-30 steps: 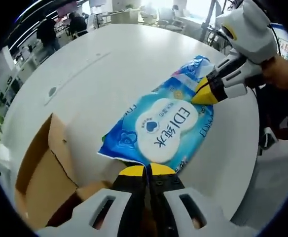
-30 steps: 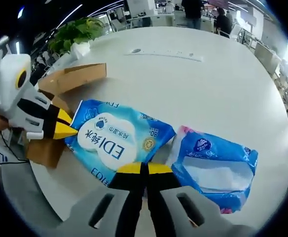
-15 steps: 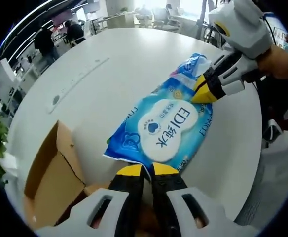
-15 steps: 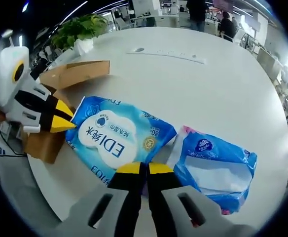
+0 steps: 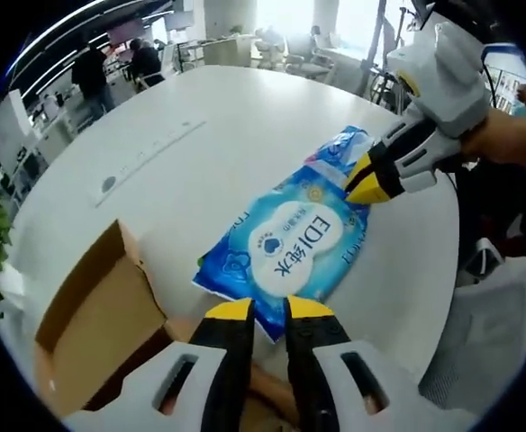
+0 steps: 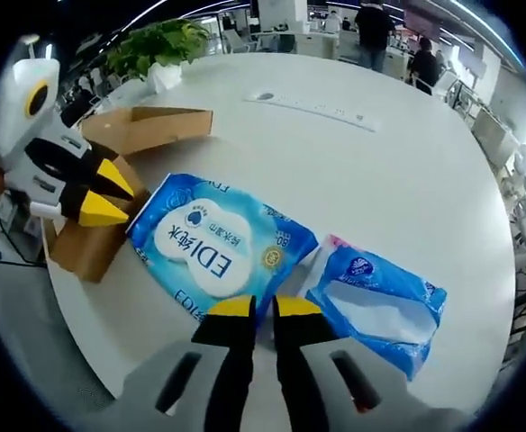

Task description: Operate the shoe box by opening the lid, removing the specified soft item, and placing it in the target area until the item is outside and the box remains undamaged.

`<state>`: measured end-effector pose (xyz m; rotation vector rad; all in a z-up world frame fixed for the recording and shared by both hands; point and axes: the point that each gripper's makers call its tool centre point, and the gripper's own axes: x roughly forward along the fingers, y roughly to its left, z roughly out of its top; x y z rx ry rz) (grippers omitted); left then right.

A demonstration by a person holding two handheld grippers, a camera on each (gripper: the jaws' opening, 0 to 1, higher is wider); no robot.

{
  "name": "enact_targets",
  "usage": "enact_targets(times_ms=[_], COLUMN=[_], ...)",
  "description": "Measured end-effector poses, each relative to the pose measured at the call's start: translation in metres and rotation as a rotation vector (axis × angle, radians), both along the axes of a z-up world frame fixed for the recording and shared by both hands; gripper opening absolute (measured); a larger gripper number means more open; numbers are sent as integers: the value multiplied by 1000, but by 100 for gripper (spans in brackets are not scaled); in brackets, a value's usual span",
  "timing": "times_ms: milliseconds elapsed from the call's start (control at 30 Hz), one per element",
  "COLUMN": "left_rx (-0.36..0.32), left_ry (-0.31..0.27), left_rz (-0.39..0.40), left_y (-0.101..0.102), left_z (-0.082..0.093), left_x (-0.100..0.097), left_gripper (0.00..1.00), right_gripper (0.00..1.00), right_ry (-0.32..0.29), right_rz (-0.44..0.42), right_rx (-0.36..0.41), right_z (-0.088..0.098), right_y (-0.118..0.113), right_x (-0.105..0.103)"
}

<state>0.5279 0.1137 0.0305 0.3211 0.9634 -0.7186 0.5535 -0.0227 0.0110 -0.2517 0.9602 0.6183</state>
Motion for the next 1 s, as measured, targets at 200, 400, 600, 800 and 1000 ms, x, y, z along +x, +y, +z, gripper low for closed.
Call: enact_targets(times_ms=[200, 400, 600, 800, 1000], left_rx=[-26, -69, -56, -42, -47], left_ry=[-10, -18, -57, -88, -98], left_rz=[12, 27, 22, 36, 62], left_y=[5, 15, 34, 55, 73], left_z=[11, 28, 42, 51, 58], left_x=[-8, -13, -20, -27, -36], left_gripper=[15, 21, 27, 30, 32], right_gripper=[10, 14, 19, 23, 26], right_ry=[-13, -31, -46, -69, -78], right_rz=[15, 60, 126, 201, 256], right_rx=[1, -2, -8, -4, 14], right_z=[11, 23, 34, 48, 61], right_y=[2, 11, 22, 38, 55], right_x=[-3, -9, -15, -20, -26])
